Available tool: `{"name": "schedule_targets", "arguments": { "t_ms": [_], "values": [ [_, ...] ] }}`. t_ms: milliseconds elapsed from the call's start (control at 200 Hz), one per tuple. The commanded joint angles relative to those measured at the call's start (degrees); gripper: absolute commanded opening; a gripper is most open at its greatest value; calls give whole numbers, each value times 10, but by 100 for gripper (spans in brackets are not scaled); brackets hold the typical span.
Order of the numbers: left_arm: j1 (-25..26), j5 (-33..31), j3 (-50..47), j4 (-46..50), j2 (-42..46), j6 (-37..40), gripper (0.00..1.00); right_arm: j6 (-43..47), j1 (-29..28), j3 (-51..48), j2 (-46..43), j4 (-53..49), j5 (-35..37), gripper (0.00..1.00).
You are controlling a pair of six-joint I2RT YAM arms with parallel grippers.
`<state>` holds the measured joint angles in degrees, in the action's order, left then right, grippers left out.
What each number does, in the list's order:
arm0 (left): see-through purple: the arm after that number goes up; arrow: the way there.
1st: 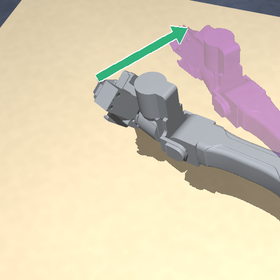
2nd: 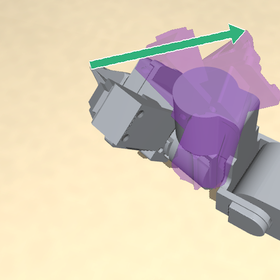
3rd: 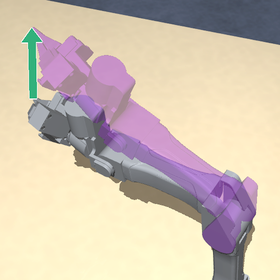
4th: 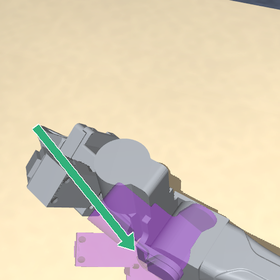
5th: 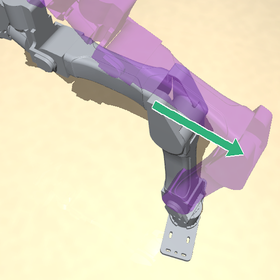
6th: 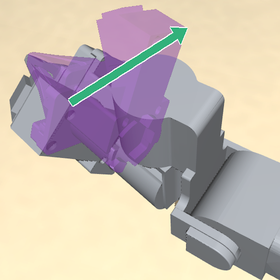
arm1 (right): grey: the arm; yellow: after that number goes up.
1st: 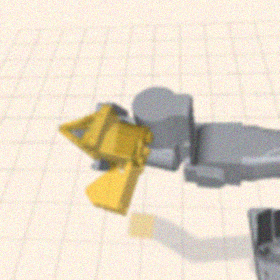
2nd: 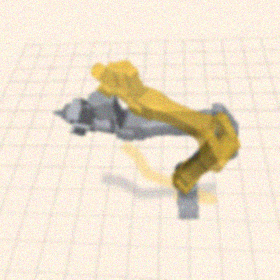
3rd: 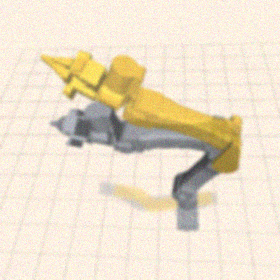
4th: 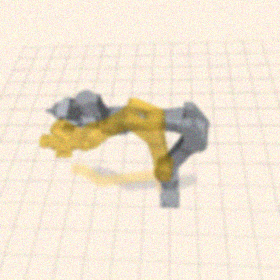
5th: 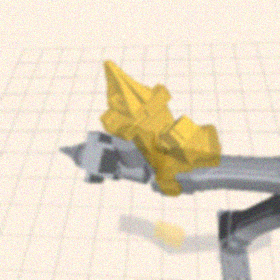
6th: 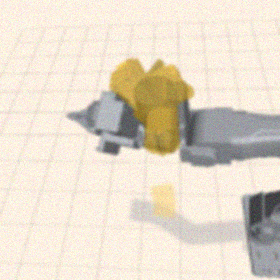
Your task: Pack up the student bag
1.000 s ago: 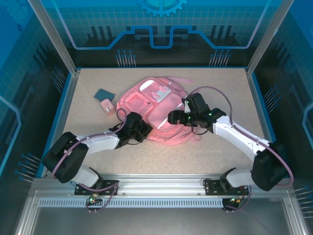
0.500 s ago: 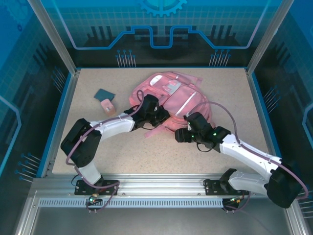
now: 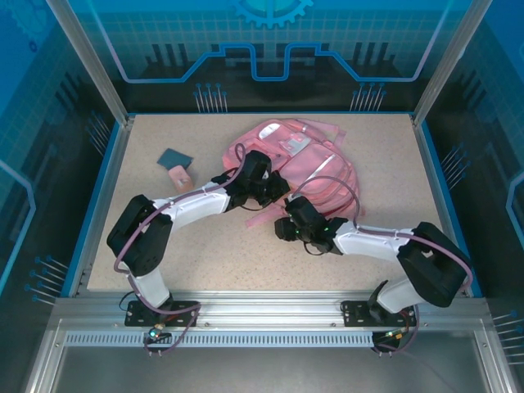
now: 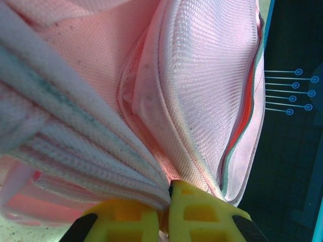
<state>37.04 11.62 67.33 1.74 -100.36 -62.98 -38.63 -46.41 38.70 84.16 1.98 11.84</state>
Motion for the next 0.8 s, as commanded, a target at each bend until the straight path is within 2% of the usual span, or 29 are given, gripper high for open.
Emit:
{"name": "schedule_targets", "arguments": {
  "t_ms": [0,240,515,645,795],
  "values": [
    [11,25,1,-48,19,-9,2,-20,13,16,21,59,38,40],
    [11,34,-22,-87,19,-42,1,-2,39,5,44,84,51,38],
    [10,49,-31,-114,15,-72,2,27,58,-7,65,173,47,36],
    [6,43,-38,-100,27,-62,9,33,63,-6,54,162,57,34],
    [-17,31,-74,-85,64,-48,25,33,75,-28,37,149,58,34]
  ]
}}
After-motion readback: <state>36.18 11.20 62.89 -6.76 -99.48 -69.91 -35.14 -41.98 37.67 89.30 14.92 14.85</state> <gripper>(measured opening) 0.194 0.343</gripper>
